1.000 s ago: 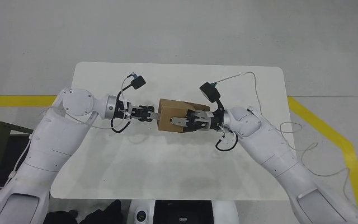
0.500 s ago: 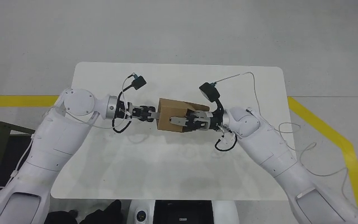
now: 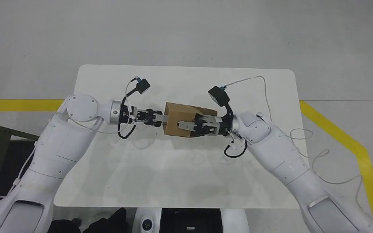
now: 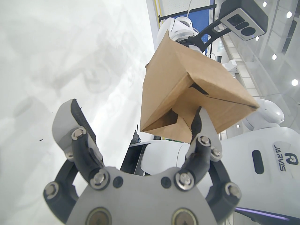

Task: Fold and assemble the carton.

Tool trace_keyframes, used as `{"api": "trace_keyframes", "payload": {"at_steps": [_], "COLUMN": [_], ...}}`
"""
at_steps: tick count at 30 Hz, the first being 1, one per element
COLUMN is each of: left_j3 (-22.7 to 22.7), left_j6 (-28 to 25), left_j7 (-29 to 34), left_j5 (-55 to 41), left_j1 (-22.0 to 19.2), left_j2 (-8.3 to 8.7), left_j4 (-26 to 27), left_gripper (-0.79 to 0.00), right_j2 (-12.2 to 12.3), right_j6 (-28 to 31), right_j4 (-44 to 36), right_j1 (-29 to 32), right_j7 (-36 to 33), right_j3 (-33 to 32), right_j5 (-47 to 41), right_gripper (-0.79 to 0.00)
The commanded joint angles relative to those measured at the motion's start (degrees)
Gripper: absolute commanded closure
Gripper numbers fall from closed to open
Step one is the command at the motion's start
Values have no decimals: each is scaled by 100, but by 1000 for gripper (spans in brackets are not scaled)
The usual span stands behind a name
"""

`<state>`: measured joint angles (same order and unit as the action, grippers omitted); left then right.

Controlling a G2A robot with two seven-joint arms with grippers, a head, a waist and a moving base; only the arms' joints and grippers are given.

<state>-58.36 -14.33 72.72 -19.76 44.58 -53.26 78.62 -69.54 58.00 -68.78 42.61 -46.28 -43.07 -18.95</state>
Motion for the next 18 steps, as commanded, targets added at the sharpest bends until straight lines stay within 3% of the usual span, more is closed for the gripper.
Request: {"api": "trace_keyframes", "payload": {"at_steps": [1, 8, 18], "left_j3": [15, 41, -366], "left_j6": [-2, -11, -60], "left_j7": [4, 40, -33], "left_j5": [1, -26, 352], "left_j1": [-3, -28, 8], "left_j2": [-8, -30, 83], "left_j4": [3, -28, -73], "left_gripper": [-785, -785, -785], "right_j2": [-1, 5, -9], "right_j6": [0, 0, -17], "right_j4": [-4, 8, 539], "right_j1": [-2, 6, -109], "right_j7": [0, 0, -17], "right_j3": [-3, -32, 302], "right_j5": [-5, -3, -169], "right_gripper": [0, 0, 0]}}
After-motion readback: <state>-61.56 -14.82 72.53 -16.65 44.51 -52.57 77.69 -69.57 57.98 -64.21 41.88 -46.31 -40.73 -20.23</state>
